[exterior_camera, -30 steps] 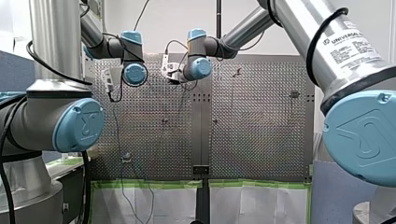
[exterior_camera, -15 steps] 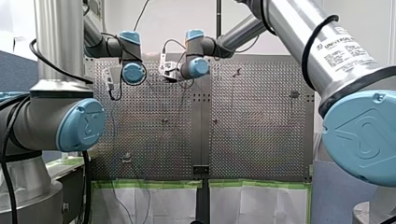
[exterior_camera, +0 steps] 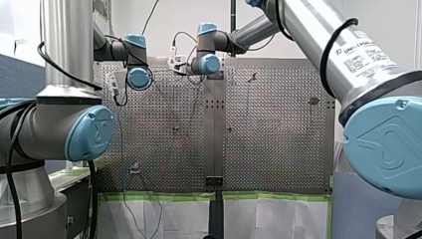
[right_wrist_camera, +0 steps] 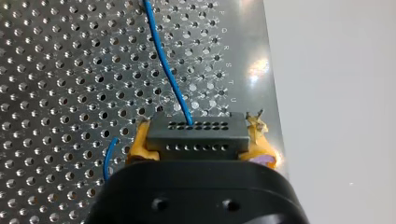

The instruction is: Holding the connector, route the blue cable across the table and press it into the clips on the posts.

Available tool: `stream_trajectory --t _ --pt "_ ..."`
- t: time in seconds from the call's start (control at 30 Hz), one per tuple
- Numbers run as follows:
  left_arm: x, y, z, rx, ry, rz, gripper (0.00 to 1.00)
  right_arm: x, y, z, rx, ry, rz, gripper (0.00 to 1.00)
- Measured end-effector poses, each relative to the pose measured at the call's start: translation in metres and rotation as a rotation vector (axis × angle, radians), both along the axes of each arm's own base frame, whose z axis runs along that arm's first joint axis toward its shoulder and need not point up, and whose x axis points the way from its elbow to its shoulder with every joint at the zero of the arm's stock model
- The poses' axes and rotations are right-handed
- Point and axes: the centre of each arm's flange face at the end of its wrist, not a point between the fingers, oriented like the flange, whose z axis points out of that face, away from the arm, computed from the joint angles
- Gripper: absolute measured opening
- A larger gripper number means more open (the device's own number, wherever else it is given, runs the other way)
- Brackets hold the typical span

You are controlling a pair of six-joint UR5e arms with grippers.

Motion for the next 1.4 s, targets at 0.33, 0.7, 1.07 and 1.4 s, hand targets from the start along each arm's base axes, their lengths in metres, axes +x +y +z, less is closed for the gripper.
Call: stream_trajectory --t 0.33,0.7,1.07,1.4 --pt "0.022 0.019 -0.002 0.004 0.012 0.001 0.00 0.008 -0.005 -0.028 0.025 0.024 -0.001 0.00" --pt "0.047 0.049 -0.009 0.005 -0.017 -0.018 0.00 0.008 -0.010 -0.032 0.028 0.024 -0.004 0.00" --pt "0.075 0.053 -0.002 -0.019 -0.070 -0.104 0.00 0.009 -0.014 -0.024 0.018 0.005 -0.012 0.00" --pt "0.105 0.071 -0.026 -0.035 -0.037 -0.118 0.00 -0.001 -0.030 -0.023 0.020 0.001 -0.059 0.00"
